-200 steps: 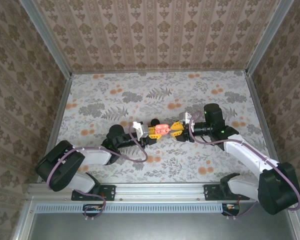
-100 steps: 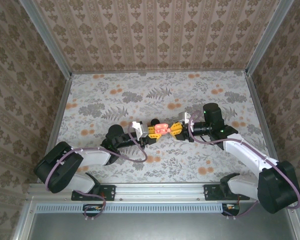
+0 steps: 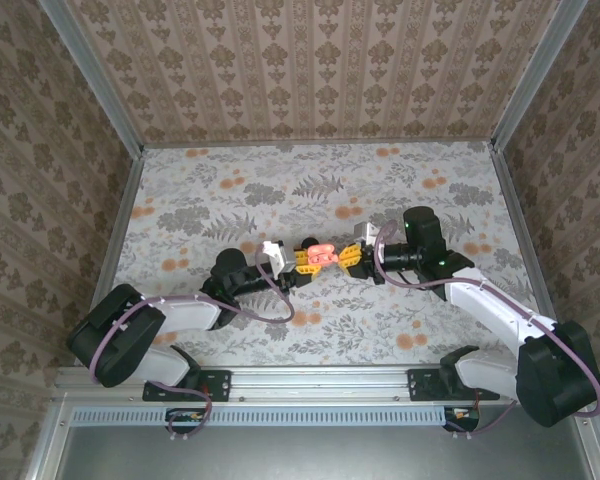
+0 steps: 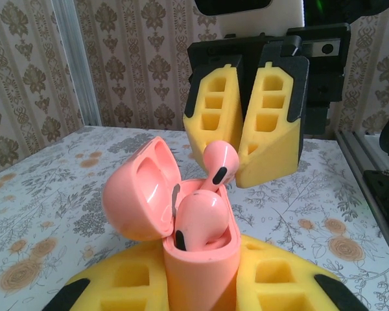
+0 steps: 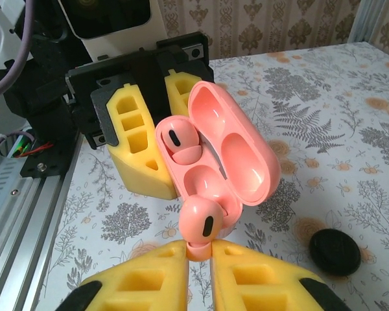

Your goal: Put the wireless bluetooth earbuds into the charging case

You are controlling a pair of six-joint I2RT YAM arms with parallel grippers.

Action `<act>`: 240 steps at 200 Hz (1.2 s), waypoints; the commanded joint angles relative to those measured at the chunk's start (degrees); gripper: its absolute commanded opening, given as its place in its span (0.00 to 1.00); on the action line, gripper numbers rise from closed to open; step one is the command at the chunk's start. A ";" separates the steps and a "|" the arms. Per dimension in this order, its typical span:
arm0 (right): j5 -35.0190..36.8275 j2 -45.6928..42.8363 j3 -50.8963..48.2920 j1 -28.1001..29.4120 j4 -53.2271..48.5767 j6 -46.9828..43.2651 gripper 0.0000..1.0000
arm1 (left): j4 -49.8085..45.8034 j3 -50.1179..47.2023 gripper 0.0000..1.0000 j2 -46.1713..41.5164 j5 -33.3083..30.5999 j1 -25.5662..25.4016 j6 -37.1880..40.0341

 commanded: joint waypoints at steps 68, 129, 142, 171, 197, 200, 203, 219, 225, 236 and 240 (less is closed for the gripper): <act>7.92 0.45 1.67 2.82 3.24 11.45 0.16 | -2.87 0.56 0.17 -3.34 -4.02 -0.27 2.05; 10.69 1.41 2.25 4.91 4.33 14.65 0.16 | -3.67 0.11 0.17 -4.13 -5.00 -0.52 3.22; 10.76 1.43 2.39 5.09 4.88 15.51 0.16 | -4.84 0.17 0.17 -4.61 -5.42 -0.76 3.97; 11.16 1.85 2.85 5.32 5.00 16.54 0.16 | -9.42 0.57 0.17 -6.17 -6.77 -1.71 7.09; 11.24 2.45 3.08 5.55 5.39 18.02 0.16 | -13.23 1.00 0.17 -7.51 -8.32 -2.71 9.86; 11.24 2.54 3.15 5.61 5.32 18.19 0.16 | -13.30 1.04 0.17 -7.62 -8.50 -2.74 9.96; 11.24 2.63 3.23 5.58 5.28 18.34 0.16 | -13.37 0.98 0.17 -7.70 -8.61 -2.75 10.02; 11.33 3.06 3.50 5.79 4.85 18.99 0.16 | -13.31 0.77 0.17 -8.08 -9.38 -2.89 10.20; 11.41 3.22 3.59 5.84 4.69 19.23 0.16 | -13.32 0.63 0.17 -8.17 -9.61 -2.97 10.24; 11.57 3.33 3.61 5.92 4.31 19.46 0.16 | -13.29 0.52 0.17 -8.42 -9.99 -2.99 10.40; 11.60 3.40 3.58 5.92 4.07 19.48 0.16 | -13.31 0.41 0.17 -8.49 -10.07 -2.94 10.36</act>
